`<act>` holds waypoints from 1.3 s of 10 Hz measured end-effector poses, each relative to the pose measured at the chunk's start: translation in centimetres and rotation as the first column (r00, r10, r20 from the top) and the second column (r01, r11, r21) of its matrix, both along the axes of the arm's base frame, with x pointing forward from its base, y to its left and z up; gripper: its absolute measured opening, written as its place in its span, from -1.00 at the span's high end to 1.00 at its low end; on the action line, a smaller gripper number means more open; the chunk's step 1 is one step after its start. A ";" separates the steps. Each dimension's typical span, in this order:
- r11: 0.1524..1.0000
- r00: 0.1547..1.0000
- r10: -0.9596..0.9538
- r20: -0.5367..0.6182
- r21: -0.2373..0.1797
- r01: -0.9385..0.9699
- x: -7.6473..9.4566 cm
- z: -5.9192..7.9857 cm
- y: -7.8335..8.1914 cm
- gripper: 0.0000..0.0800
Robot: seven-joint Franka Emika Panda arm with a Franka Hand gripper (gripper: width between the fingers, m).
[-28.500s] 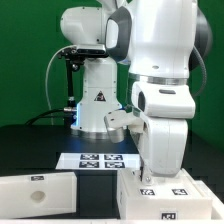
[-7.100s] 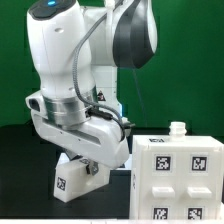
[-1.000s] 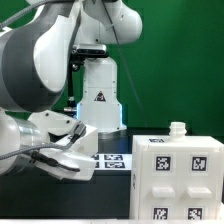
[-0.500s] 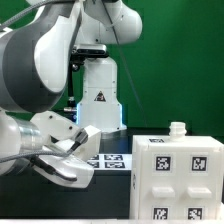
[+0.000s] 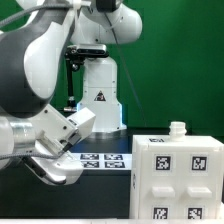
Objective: Assemble cabinet
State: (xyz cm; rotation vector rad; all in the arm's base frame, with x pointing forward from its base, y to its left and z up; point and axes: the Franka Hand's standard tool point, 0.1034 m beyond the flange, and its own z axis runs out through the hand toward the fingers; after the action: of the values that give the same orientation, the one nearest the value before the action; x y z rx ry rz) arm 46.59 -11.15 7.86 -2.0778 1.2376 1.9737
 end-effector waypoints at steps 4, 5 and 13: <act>0.997 0.979 0.039 -0.198 -0.063 -0.052 -1.3 0.3 0.4 0.28; 0.997 0.986 0.060 -0.153 -0.038 -0.066 -1.2 0.4 0.9 0.28; 0.985 0.967 0.109 -0.232 -0.105 -0.136 -2.1 1.0 1.7 0.28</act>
Offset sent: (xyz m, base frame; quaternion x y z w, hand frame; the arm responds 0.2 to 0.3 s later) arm 0.0010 0.0056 0.0137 -0.1649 -0.0414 0.2005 0.9648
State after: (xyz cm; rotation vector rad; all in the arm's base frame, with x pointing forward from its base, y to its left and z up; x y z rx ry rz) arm 44.53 -9.47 8.89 -2.0773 1.3237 2.3005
